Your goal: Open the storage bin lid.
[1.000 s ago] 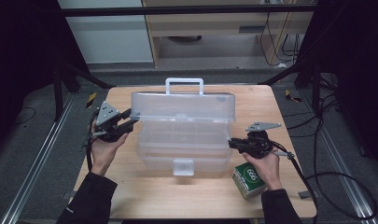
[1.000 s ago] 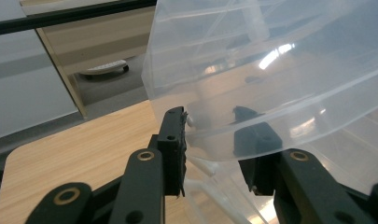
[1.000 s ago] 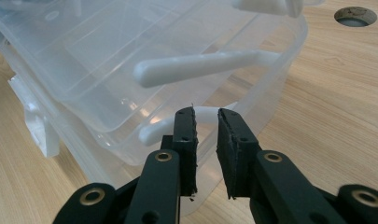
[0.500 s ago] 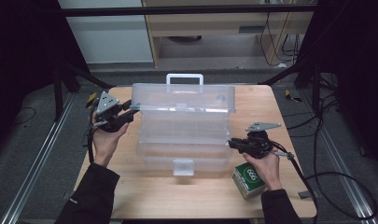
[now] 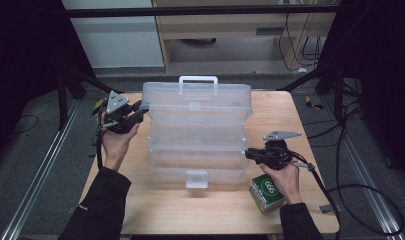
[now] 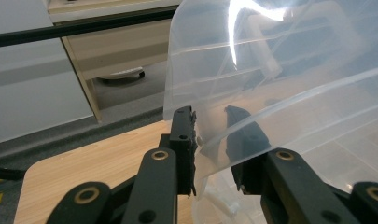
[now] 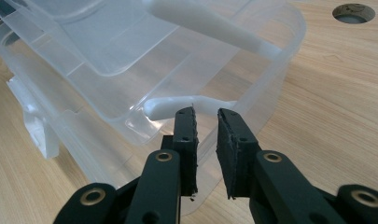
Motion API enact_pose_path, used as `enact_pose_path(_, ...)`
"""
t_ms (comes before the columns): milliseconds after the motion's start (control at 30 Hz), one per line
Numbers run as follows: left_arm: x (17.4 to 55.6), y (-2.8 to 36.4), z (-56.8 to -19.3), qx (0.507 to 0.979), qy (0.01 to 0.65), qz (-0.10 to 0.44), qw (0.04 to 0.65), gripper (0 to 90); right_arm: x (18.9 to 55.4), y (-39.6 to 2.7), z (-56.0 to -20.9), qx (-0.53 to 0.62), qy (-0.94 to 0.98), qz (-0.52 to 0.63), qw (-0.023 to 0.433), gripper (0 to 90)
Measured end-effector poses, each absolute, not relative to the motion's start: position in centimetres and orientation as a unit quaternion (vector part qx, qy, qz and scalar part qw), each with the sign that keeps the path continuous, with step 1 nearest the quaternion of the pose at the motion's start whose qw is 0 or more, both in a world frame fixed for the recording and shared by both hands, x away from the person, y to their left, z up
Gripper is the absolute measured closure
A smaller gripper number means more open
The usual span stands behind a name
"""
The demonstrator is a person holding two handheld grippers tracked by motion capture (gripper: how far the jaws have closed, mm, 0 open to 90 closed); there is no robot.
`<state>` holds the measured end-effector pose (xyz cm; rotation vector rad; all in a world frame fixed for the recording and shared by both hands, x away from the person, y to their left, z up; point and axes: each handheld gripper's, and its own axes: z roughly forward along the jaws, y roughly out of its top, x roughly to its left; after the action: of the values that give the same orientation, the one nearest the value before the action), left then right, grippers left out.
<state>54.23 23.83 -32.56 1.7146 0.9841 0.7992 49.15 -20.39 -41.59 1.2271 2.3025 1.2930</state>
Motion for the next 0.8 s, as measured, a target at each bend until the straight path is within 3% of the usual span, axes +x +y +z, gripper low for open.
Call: enact_pose_path(800,56.5,23.1,-31.4,0.697,0.427,0.330,0.472,75.9,49.4,-20.4,-41.5,0.425,0.784,0.439,0.113,78.1)
